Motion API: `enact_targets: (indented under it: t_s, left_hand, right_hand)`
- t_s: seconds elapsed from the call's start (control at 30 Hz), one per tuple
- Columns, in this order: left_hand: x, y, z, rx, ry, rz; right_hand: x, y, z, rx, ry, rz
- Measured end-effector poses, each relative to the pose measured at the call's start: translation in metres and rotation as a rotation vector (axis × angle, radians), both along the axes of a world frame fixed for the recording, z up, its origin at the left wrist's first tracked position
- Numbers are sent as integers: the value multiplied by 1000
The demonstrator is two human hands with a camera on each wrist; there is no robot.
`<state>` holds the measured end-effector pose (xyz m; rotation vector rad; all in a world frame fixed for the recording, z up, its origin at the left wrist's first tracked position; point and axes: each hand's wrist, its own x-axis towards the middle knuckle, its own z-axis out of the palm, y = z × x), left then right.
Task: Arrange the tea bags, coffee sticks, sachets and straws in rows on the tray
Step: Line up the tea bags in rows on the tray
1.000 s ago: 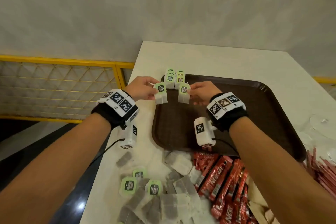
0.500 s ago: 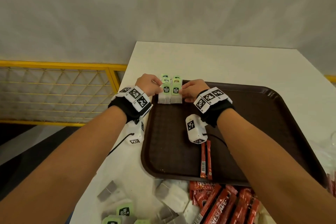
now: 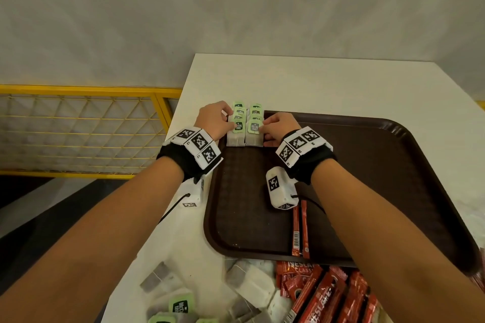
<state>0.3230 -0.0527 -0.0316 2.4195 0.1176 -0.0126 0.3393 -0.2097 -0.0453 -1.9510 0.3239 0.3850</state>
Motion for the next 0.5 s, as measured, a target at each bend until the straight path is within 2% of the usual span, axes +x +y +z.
enact_targets:
  t_s: [0.1,0.2,0.3,0.5]
  left_hand:
    - [-7,0,1,78,-7,-91]
    - [-14,1,-3,210,92,-173]
    - [-18,2,-7,243,140,-186]
    - [-16,0,-6,259,104,-174]
  right_hand:
    - [-4,-3,0,-89,-30,27]
    - [-11,-6,-1,-167,-35,93]
    - [-13,-5,0,-256,-54,156]
    - [-15,-1,4,-314,-42,221]
